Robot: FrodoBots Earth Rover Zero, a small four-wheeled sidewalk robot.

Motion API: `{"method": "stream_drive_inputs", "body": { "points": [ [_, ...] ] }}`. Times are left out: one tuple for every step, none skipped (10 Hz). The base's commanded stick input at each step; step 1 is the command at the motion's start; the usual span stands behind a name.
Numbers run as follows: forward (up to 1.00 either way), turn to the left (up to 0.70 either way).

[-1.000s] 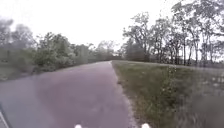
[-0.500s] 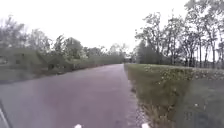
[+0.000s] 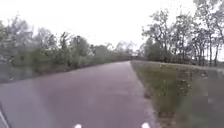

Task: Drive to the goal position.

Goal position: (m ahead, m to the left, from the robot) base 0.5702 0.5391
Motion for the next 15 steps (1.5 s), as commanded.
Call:
{"method": "stream_drive_inputs", "body": {
  "points": [
    [1.00, -0.03],
    [1.00, -0.05],
    [1.00, -0.07],
    [1.00, -0.10],
    [1.00, -0.12],
    [1.00, -0.14],
    [1.00, -0.17],
    [1.00, -0.19],
    [1.00, -0.21],
    [1.00, -0.24],
    [1.00, -0.26],
    [1.00, -0.29],
    [1.00, -0.31],
    [1.00, -0.33],
    [1.00, -0.36]
  ]
}}
